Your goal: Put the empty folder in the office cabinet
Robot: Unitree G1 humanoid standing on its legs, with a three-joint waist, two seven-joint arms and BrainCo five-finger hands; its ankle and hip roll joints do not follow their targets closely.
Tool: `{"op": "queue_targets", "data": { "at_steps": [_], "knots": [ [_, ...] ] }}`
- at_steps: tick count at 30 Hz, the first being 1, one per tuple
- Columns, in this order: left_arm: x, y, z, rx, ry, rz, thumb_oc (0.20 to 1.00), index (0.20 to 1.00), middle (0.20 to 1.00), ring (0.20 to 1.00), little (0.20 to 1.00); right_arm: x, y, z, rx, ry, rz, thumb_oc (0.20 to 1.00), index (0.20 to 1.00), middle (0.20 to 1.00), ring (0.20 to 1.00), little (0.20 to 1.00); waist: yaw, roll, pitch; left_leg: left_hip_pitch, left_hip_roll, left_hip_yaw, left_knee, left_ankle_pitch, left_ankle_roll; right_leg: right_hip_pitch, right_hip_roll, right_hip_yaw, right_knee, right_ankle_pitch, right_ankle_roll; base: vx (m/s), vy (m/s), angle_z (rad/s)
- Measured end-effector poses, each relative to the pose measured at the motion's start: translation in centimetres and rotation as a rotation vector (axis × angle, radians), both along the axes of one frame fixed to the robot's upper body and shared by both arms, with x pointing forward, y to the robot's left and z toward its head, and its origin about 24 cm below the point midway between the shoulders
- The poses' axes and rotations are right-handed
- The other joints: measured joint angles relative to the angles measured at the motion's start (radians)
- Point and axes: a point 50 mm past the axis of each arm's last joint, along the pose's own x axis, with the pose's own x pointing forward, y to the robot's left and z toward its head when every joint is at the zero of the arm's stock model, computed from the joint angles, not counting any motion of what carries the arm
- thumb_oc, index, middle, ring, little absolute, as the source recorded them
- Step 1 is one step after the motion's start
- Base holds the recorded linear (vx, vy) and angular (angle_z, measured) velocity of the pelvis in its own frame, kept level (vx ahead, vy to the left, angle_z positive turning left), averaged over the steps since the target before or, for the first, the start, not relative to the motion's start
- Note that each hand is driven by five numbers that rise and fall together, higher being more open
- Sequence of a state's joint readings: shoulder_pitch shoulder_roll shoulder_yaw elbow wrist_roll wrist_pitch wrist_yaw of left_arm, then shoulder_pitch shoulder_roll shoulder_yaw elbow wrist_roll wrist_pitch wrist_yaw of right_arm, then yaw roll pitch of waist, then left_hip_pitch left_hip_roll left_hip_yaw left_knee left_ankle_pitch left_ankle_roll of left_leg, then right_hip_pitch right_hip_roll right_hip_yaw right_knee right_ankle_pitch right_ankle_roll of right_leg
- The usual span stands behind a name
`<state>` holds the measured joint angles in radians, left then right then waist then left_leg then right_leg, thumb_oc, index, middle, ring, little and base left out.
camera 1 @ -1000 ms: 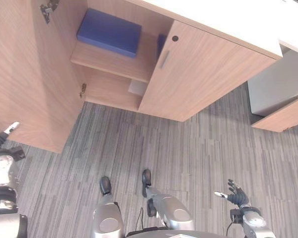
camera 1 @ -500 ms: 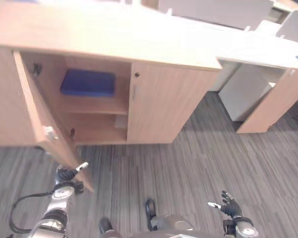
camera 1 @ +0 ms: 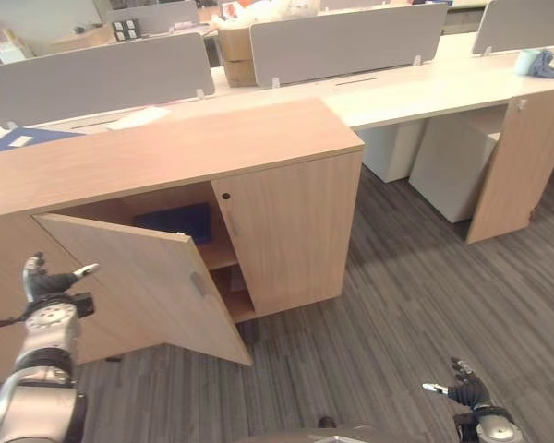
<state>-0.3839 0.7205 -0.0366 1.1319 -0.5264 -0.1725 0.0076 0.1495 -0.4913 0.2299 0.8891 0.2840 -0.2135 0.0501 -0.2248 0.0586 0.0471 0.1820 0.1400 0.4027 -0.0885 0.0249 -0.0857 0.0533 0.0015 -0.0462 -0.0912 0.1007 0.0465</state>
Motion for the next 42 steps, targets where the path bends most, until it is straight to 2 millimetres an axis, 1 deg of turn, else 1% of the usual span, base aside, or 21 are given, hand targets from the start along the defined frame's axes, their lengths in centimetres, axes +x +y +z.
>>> {"op": "queue_targets", "data": {
  "at_steps": [3,6,10,13,14,15,18,20,23,24,25,26,28,29,30,32,33,34,37,39,42],
  "knots": [
    [0.0,-1.5,-1.7,-0.072,0.051,-0.052,1.0,1.0,1.0,1.0,1.0,0.0,-0.1,-0.1,0.001,0.01,0.004,1.0,1.0,1.0,1.0,1.0,0.023,0.014,0.001,-0.006,-0.006,-0.016,0.0,0.0,0.0,0.003,-0.007,-0.015,0.0,-0.002,-0.003,0.0,-0.063,0.18],
    [-1.6,-4.0,-5.3,-0.143,0.169,-0.142,1.0,1.0,1.0,1.0,1.0,0.7,0.4,0.0,0.004,-0.002,0.044,1.0,1.0,1.0,1.0,1.0,0.029,0.014,0.005,-0.015,-0.009,-0.027,0.0,0.001,0.001,0.0,-0.008,-0.022,0.003,-0.003,-0.005,-0.05,-0.097,0.1],
    [-5.2,-12.5,-11.8,-0.359,0.303,-0.304,1.0,1.0,1.0,1.0,1.0,1.3,1.2,-0.1,0.044,-0.013,0.067,1.0,1.0,1.0,1.0,1.0,0.043,0.013,0.029,-0.017,-0.011,-0.031,0.0,0.008,0.008,-0.001,-0.01,-0.024,0.006,-0.005,-0.007,-0.02,-0.067,0.03],
    [-8.4,-16.8,-14.5,-0.48,0.38,-0.328,1.0,1.0,1.0,1.0,1.0,1.8,2.3,-0.3,0.099,-0.002,0.087,1.0,1.0,1.0,1.0,1.0,0.054,-0.02,0.071,-0.027,-0.005,-0.045,0.0,0.005,0.012,-0.003,-0.007,-0.036,0.007,-0.01,-0.015,-0.01,-0.094,0.14],
    [-10.3,-18.0,-15.5,-0.524,0.427,-0.326,1.0,1.0,1.0,1.0,1.0,1.6,2.6,-0.6,0.117,0.019,0.088,1.0,1.0,1.0,1.0,1.0,0.055,-0.027,0.077,-0.032,-0.005,-0.057,0.0,0.006,0.013,-0.002,-0.007,-0.048,0.007,-0.011,-0.016,-0.02,-0.065,0.17],
    [-10.3,-18.0,-15.5,-0.524,0.427,-0.326,1.0,1.0,1.0,1.0,1.0,1.6,2.6,-0.6,0.117,0.019,0.088,1.0,1.0,1.0,1.0,1.0,0.055,-0.027,0.077,-0.032,-0.005,-0.057,0.0,0.006,0.013,-0.002,-0.007,-0.048,0.007,-0.011,-0.016,-0.04,-0.107,0.17],
    [-14.4,-18.9,-17.0,-0.548,0.554,-0.338,1.0,1.0,1.0,1.0,1.0,1.1,3.0,-1.2,0.143,0.082,0.111,1.0,1.0,1.0,1.0,1.0,0.087,-0.009,0.097,-0.033,-0.005,-0.087,0.011,0.015,0.013,0.012,-0.007,-0.076,0.007,-0.018,-0.024,-0.06,-0.14,0.2],
    [-15.0,-18.8,-17.3,-0.554,0.589,-0.326,1.0,1.0,1.0,1.0,1.0,0.9,3.1,-1.5,0.148,0.112,0.121,1.0,1.0,1.0,1.0,1.0,0.102,0.001,0.105,-0.033,-0.005,-0.096,0.011,0.022,0.012,0.017,-0.007,-0.083,0.006,-0.021,-0.026,-0.03,-0.125,0.24],
    [-18.4,-18.5,-18.4,-0.573,0.722,-0.26,1.0,1.0,1.0,1.0,1.0,0.8,4.0,-2.4,0.197,0.184,0.118,1.0,1.0,1.0,1.0,1.0,0.135,0.023,0.116,-0.042,0.001,-0.133,0.035,0.024,0.009,0.029,-0.007,-0.113,0.001,-0.038,-0.037,-0.03,-0.139,0.31],
    [-19.7,-18.6,-18.8,-0.577,0.778,-0.238,1.0,1.0,1.0,1.0,1.0,0.6,4.5,-2.8,0.214,0.208,0.137,1.0,1.0,1.0,1.0,1.0,0.147,0.024,0.117,-0.049,0.003,-0.143,0.06,0.025,0.007,0.035,-0.009,-0.117,0.0,-0.043,-0.042,-0.02,-0.091,0.15],
    [-19.7,-18.6,-18.8,-0.577,0.778,-0.238,1.0,1.0,1.0,1.0,1.0,0.6,4.5,-2.8,0.214,0.208,0.137,1.0,1.0,1.0,1.0,1.0,0.147,0.024,0.117,-0.049,0.003,-0.143,0.06,0.025,0.007,0.035,-0.009,-0.117,0.0,-0.043,-0.042,-0.02,-0.069,0.11],
    [-21.1,-18.8,-19.1,-0.596,0.832,-0.205,1.0,1.0,1.0,1.0,1.0,0.6,5.6,-3.2,0.235,0.25,0.195,1.0,1.0,1.0,1.0,1.0,0.173,0.012,0.123,-0.072,0.002,-0.164,0.117,0.034,-0.006,0.039,-0.017,-0.123,0.0,-0.047,-0.047,-0.03,-0.1,0.08],
    [-21.9,-18.9,-19.2,-0.604,0.867,-0.198,1.0,1.0,1.0,1.0,1.0,0.3,6.7,-3.6,0.258,0.286,0.243,1.0,1.0,1.0,1.0,1.0,0.204,-0.014,0.125,-0.101,-0.011,-0.194,0.16,0.056,-0.016,0.042,-0.031,-0.133,0.0,-0.049,-0.05,-0.03,-0.123,0.18],
    [-21.8,-19.0,-19.2,-0.595,0.884,-0.214,1.0,1.0,1.0,1.0,1.0,0.0,6.9,-3.8,0.253,0.311,0.257,1.0,1.0,1.0,1.0,1.0,0.212,-0.028,0.126,-0.115,-0.021,-0.216,0.179,0.051,-0.016,0.041,-0.039,-0.138,0.0,-0.05,-0.051,0.01,-0.064,0.14],
    [-21.9,-19.1,-19.3,-0.589,0.912,-0.236,1.0,1.0,1.0,1.0,1.0,-0.4,7.1,-4.1,0.261,0.351,0.269,1.0,1.0,1.0,1.0,1.0,0.228,-0.042,0.122,-0.112,-0.058,-0.265,0.158,0.031,-0.005,0.039,-0.046,-0.132,0.0,-0.05,-0.051,0.03,-0.05,0.01],
    [-22.1,-19.2,-19.3,-0.59,0.923,-0.238,1.0,1.0,1.0,1.0,1.0,-0.5,7.3,-4.1,0.268,0.36,0.278,1.0,1.0,1.0,1.0,1.0,0.233,-0.045,0.12,-0.1,-0.083,-0.281,0.133,0.024,0.006,0.039,-0.044,-0.131,0.0,-0.049,-0.05,0.03,-0.02,-0.06],
    [-22.3,-19.1,-19.3,-0.59,0.929,-0.23,1.0,1.0,1.0,1.0,1.0,-0.4,7.7,-4.2,0.28,0.359,0.28,1.0,1.0,1.0,1.0,1.0,0.23,-0.047,0.119,-0.082,-0.114,-0.305,0.091,0.009,0.032,0.039,-0.03,-0.13,0.0,-0.049,-0.05,0.03,0.001,-0.04],
    [-22.1,-18.6,-19.2,-0.583,0.918,-0.209,1.0,1.0,1.0,1.0,1.0,-0.8,8.7,-4.5,0.308,0.37,0.276,1.0,1.0,1.0,1.0,1.0,0.228,-0.056,0.108,-0.052,-0.119,-0.304,0.039,-0.004,0.078,0.038,-0.012,-0.121,0.003,-0.047,-0.046,0.05,0.013,-0.07],
    [-21.8,-18.3,-19.1,-0.587,0.884,-0.176,1.0,1.0,1.0,1.0,1.0,-1.6,10.0,-4.9,0.352,0.391,0.256,1.0,1.0,1.0,1.0,1.0,0.228,-0.095,0.084,-0.05,-0.124,-0.301,0.014,0.002,0.095,0.035,-0.013,-0.113,0.007,-0.042,-0.04,0.01,0.005,-0.02],
    [-20.7,-18.6,-19.0,-0.593,0.826,-0.181,1.0,1.0,1.0,1.0,1.0,-2.5,10.8,-5.3,0.397,0.403,0.18,1.0,1.0,1.0,1.0,1.0,0.223,-0.116,0.066,-0.049,-0.129,-0.301,0.001,-0.003,0.103,0.04,-0.019,-0.112,0.007,-0.041,-0.039,0.0,0.0,0.0],
    [-18.3,-18.8,-18.7,-0.57,0.765,-0.208,1.0,1.0,1.0,1.0,1.0,-2.7,10.9,-5.4,0.381,0.409,0.163,1.0,1.0,1.0,1.0,1.0,0.223,-0.114,0.062,-0.05,-0.136,-0.301,0.001,-0.008,0.109,0.04,-0.025,-0.107,0.007,-0.039,-0.036,0.02,0.014,0.0]
  ]
}}
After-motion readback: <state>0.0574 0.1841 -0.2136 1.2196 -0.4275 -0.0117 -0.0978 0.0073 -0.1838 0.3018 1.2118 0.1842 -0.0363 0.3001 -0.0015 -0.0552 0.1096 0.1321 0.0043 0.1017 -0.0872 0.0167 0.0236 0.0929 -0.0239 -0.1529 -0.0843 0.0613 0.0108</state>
